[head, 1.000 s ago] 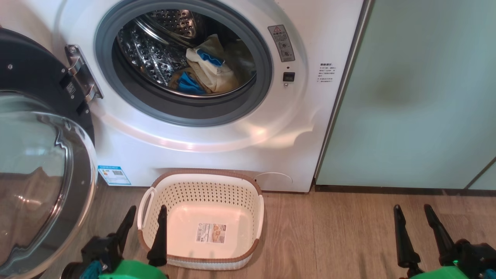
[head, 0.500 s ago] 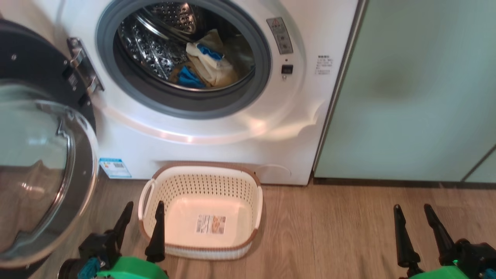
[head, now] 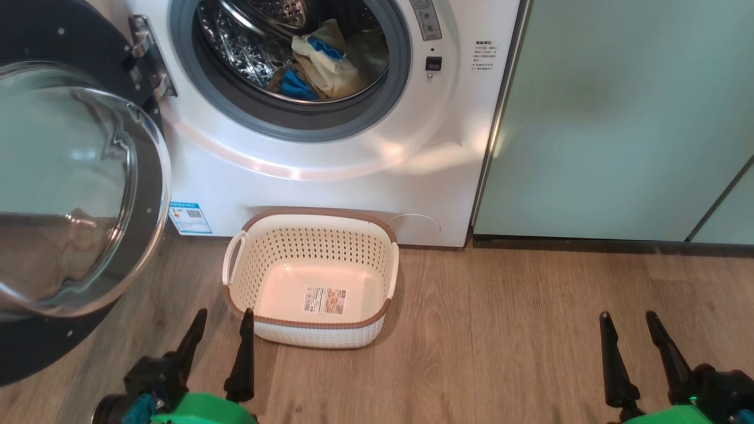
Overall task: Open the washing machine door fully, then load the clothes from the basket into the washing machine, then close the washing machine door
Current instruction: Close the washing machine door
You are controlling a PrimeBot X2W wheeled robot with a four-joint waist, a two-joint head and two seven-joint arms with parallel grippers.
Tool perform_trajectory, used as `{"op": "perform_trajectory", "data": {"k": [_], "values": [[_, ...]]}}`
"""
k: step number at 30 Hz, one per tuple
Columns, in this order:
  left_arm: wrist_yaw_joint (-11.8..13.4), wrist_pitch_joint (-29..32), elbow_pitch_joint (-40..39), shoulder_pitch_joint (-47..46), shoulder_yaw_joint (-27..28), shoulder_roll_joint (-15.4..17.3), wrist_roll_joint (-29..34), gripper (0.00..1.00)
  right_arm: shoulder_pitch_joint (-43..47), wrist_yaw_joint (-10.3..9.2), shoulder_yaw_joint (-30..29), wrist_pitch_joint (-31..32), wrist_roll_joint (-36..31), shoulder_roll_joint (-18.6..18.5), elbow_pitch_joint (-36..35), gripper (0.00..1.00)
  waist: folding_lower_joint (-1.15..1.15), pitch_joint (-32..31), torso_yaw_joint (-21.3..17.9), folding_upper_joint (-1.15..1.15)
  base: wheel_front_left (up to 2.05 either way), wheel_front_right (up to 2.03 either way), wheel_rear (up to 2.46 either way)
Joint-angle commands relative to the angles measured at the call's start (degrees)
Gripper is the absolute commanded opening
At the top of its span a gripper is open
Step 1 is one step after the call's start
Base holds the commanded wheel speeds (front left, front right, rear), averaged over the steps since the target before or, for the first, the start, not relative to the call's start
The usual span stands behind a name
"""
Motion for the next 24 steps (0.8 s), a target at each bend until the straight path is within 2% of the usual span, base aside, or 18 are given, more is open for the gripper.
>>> {"op": "perform_trajectory", "data": {"k": [1,14,24], "values": [[-0.11,-0.39,-1.36,-2.88,2.19,0.68,0.39,1.00,-1.95,-0.04,0.79,-0.38,-0.08,-0.63,-1.63,1.00,0.01,0.00,0.07,0.00,-0.70,0.70,0.00],[-0.99,-0.42,-2.39,-2.84,2.92,0.38,0.96,1.00,-1.77,-0.04,0.74,-0.38,-0.07,-0.49,-1.65,1.00,0.01,0.12,0.65,0.00,-0.11,0.11,0.00],[-1.38,-0.42,-2.40,-3.00,2.88,0.20,1.66,1.00,-1.56,-0.04,0.16,-0.38,-0.24,-0.34,-1.72,1.00,0.01,0.21,2.70,0.00,0.00,0.00,0.00]]}}
